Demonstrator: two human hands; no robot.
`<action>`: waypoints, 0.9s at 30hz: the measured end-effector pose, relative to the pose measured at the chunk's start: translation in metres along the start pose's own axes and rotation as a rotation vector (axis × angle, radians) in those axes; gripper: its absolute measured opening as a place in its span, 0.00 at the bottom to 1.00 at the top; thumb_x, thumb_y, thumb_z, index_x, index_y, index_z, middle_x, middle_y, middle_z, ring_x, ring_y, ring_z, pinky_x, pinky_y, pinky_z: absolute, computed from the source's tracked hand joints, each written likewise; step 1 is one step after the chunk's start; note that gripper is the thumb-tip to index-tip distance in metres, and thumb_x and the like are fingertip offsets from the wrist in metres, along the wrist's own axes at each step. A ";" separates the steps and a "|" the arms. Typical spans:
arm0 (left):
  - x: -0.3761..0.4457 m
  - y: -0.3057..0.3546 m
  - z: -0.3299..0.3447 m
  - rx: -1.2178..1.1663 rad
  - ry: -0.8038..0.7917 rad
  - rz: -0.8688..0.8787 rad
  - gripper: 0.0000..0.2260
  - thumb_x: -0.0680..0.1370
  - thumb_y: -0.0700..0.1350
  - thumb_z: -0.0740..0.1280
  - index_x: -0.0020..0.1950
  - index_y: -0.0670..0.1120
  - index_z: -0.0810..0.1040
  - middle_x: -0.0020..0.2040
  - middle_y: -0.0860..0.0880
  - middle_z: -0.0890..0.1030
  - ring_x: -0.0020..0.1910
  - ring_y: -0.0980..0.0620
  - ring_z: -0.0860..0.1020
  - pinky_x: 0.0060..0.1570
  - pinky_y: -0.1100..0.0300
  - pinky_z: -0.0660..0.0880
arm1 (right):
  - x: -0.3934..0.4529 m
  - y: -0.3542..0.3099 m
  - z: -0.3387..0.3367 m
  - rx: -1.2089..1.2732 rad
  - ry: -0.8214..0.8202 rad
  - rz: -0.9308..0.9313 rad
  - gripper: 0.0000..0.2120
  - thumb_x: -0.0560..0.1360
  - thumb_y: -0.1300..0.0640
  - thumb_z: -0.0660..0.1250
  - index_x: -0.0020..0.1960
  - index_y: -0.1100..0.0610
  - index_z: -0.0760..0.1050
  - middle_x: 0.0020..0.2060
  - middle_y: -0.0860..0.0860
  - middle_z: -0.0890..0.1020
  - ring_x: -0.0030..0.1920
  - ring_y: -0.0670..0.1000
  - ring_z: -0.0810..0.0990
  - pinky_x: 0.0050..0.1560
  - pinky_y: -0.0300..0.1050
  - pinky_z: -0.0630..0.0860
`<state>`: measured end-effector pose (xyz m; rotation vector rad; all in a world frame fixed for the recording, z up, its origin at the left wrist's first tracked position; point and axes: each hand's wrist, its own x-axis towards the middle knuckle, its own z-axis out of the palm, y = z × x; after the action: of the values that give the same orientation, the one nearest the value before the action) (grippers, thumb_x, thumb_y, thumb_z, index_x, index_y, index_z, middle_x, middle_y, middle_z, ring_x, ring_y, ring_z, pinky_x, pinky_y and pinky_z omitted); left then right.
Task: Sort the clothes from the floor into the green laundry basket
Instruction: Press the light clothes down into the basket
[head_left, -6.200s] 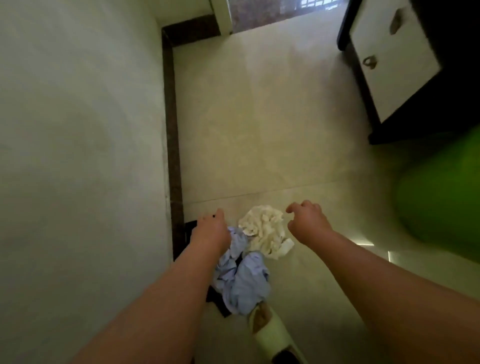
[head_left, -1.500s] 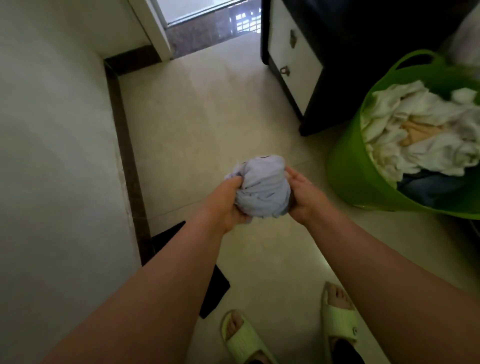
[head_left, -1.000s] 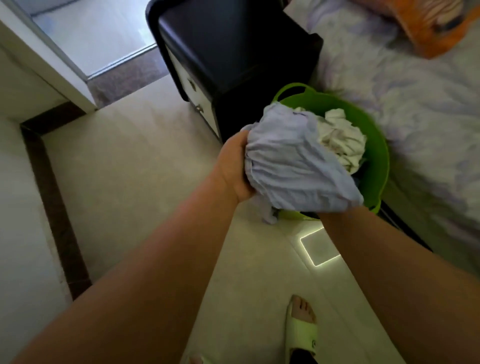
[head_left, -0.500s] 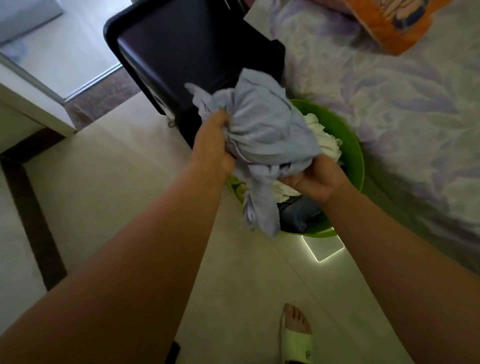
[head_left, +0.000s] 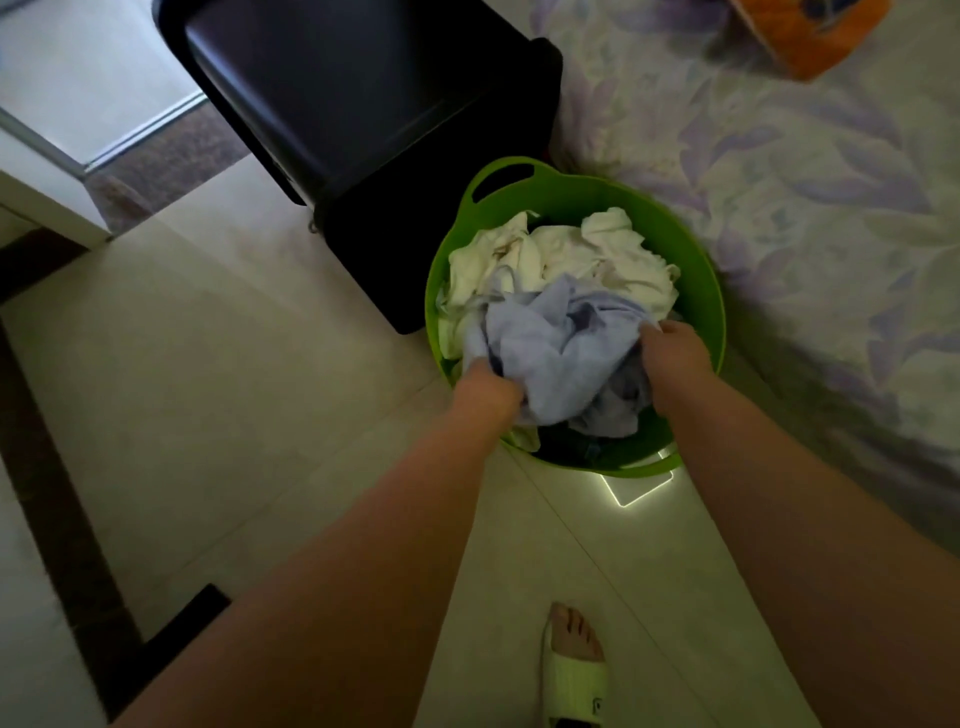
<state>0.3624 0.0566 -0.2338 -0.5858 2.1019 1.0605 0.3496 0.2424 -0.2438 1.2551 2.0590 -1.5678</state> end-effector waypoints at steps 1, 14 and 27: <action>0.002 -0.007 0.009 0.061 0.022 0.024 0.22 0.77 0.40 0.64 0.71 0.41 0.65 0.66 0.41 0.73 0.63 0.40 0.74 0.56 0.53 0.72 | -0.003 0.004 0.003 -0.188 0.022 -0.055 0.23 0.79 0.48 0.59 0.71 0.57 0.68 0.67 0.62 0.72 0.64 0.62 0.73 0.60 0.48 0.70; 0.029 -0.064 0.020 0.641 0.094 0.347 0.15 0.80 0.43 0.59 0.65 0.46 0.75 0.63 0.44 0.76 0.64 0.43 0.72 0.63 0.52 0.68 | -0.004 0.064 0.067 -1.320 -0.505 -0.765 0.30 0.77 0.47 0.63 0.76 0.39 0.55 0.79 0.47 0.45 0.77 0.54 0.47 0.73 0.62 0.47; 0.026 -0.089 0.010 0.737 0.044 0.518 0.18 0.81 0.47 0.58 0.71 0.51 0.71 0.73 0.48 0.67 0.76 0.48 0.56 0.71 0.51 0.62 | 0.017 0.099 0.098 -1.682 -0.432 -0.794 0.34 0.80 0.47 0.58 0.78 0.45 0.43 0.79 0.53 0.43 0.78 0.54 0.44 0.73 0.66 0.47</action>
<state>0.4076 0.0125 -0.3029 0.3103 2.5259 0.4363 0.3873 0.1685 -0.3566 -0.4844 2.4023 0.1912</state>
